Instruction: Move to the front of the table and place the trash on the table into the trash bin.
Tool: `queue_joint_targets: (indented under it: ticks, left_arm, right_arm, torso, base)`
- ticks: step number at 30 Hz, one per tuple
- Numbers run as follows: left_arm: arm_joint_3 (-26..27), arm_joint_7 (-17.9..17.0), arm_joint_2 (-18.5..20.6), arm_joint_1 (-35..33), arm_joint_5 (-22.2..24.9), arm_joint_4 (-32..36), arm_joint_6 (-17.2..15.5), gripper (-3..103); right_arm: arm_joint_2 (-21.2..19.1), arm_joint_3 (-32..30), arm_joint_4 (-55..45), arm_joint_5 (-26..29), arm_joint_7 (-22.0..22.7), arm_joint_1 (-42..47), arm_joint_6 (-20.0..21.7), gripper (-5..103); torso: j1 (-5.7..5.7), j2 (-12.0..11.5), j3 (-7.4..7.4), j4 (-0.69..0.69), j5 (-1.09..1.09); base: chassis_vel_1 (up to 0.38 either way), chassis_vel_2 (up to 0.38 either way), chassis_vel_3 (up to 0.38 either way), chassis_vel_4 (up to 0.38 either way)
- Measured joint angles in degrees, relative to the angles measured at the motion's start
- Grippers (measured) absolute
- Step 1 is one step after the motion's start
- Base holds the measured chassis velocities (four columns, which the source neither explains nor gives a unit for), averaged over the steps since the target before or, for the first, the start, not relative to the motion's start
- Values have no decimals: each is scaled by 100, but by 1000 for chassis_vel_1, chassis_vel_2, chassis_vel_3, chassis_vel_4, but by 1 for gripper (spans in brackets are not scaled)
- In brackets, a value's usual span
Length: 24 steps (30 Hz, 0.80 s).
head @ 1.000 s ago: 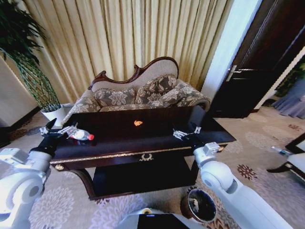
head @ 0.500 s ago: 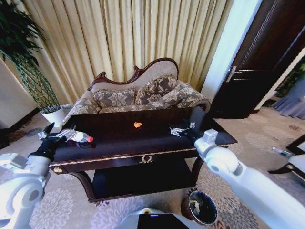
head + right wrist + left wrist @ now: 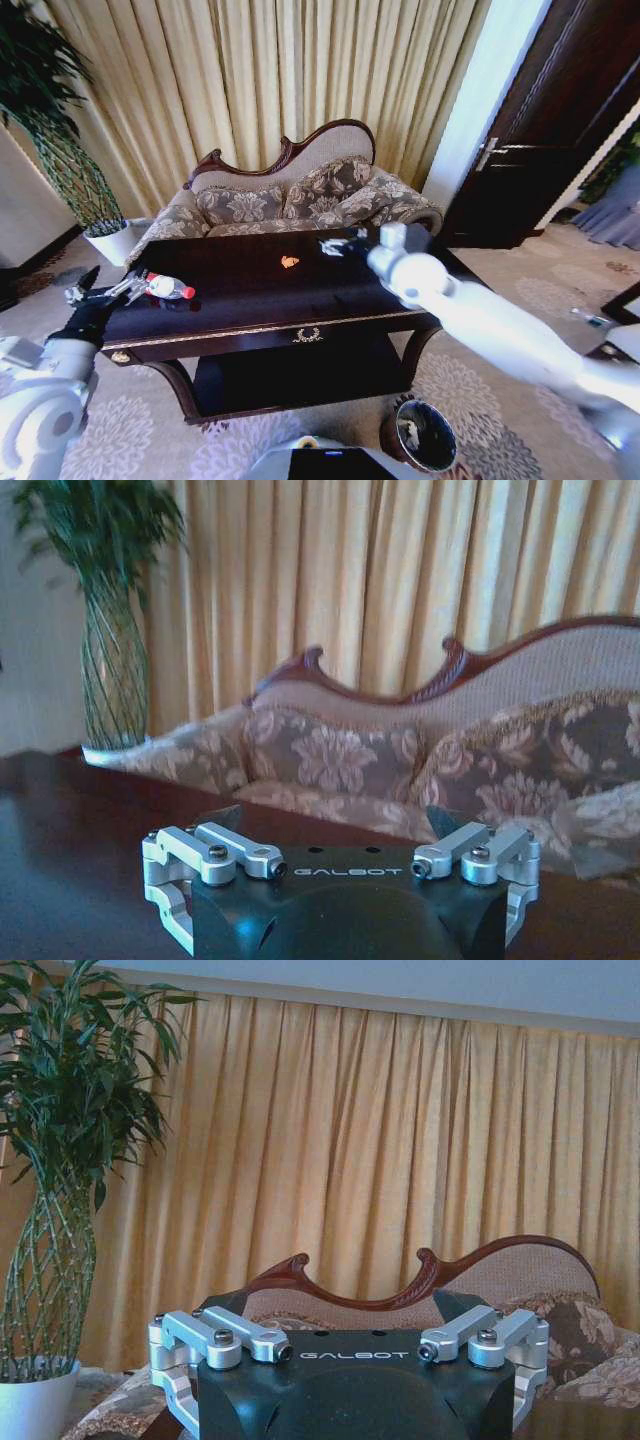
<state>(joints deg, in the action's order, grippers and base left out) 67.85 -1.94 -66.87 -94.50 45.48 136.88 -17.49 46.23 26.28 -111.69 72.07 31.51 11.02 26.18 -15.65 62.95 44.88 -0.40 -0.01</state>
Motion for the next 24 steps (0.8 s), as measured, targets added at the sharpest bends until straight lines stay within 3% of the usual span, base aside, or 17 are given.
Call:
queue_joint_targets:
  ticks: [1, 3, 4, 6, 7, 11, 20, 24]
  left_arm:
    - [0, 0, 0, 0, 0, 0, 0, 100]
    - [13, 2, -45, -20, -2, 1, 3, 100]
    - [13, 2, -45, -20, -2, 1, 3, 100]
    - [14, 8, -86, -30, -21, -17, 16, 100]
    - [14, 8, -86, -30, -21, -17, 16, 100]
    - [9, 17, -115, -36, -38, -52, 29, 100]
    - [-12, 21, -79, -13, -40, -105, 35, 100]
    - [-18, 21, -35, -5, -34, -139, 42, 100]
  right_arm:
    - [0, 0, 0, 0, 0, 0, 0, 100]
    - [453, 278, 186, 430, 680, -263, 248, 100]
    - [453, 278, 186, 430, 680, -263, 248, 100]
    - [898, 391, 361, 844, 1396, -371, 488, 100]
    - [898, 391, 361, 844, 1396, -371, 488, 100]
    - [1492, 566, 674, 1078, 2247, -390, 726, 100]
    - [1994, 699, 1096, 1198, 2969, -275, 803, 100]
    - [2180, 592, 1173, 1584, 3430, -183, 803, 100]
  torso:
    - [0, 0, 0, 0, 0]
    - [0, 0, 0, 0, 1]
    - [0, 0, 0, 0, 1]
    - [0, 0, 0, 1, 0]
    - [0, 0, 0, 1, 0]
    - [0, 0, -1, -1, 0]
    - [0, 0, -1, -1, 0]
    - [0, 0, -1, -1, 1]
  base:
    - [0, 0, 0, 0]
    - [0, 0, 0, 0]
    - [0, 0, 0, 0]
    - [0, 0, 0, 0]
    - [0, 0, 0, 0]
    - [0, 0, 0, 0]
    - [0, 0, 0, 0]
    - [0, 0, 0, 0]
